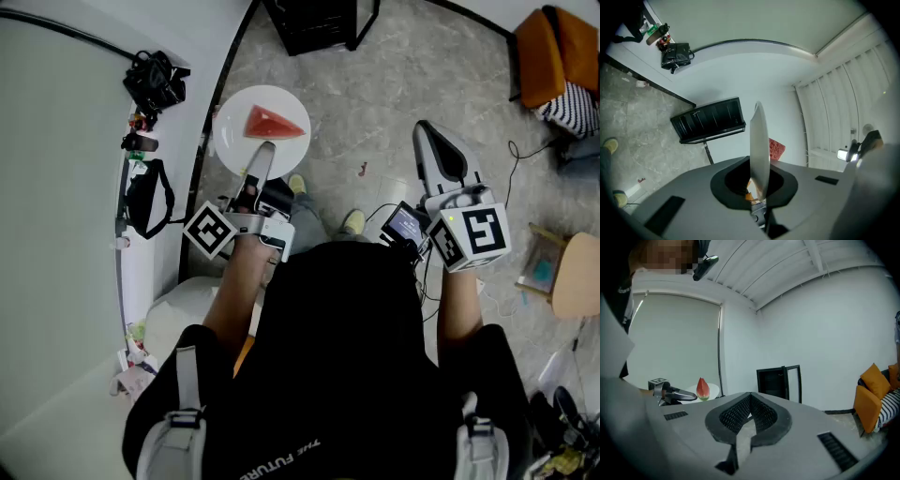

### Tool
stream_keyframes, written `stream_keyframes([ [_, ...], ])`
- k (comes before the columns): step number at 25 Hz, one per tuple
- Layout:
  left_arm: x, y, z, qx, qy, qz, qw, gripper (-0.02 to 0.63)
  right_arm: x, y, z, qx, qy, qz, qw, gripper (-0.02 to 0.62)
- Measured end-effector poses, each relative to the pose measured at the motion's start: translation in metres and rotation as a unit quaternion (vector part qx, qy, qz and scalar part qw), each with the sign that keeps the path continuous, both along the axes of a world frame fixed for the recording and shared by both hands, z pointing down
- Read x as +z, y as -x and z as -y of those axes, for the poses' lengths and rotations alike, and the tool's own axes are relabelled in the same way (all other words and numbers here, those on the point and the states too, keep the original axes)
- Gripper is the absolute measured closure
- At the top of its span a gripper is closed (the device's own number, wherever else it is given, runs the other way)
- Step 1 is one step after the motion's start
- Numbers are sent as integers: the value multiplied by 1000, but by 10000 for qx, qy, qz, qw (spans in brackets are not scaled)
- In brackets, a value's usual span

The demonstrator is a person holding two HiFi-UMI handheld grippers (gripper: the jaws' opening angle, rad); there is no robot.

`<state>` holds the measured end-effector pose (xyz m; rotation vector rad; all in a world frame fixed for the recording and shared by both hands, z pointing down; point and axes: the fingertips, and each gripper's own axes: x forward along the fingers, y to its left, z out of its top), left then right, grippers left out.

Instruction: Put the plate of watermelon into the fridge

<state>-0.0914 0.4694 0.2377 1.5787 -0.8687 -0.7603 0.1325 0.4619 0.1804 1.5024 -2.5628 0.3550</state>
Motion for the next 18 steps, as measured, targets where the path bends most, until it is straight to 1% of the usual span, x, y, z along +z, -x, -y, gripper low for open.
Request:
stream_keyframes([
  [3,-1,0,0,19,-13,12,10000,591,0,0,2,40,37,5,10000,584],
  [9,1,-2,0,85,-13,-4,10000,591,-1,6,1,-120,-8,212,9997,584],
  [18,16,1,-1,176,-38,-58,9998,591,15,4,-6,116,36,306,9995,584],
])
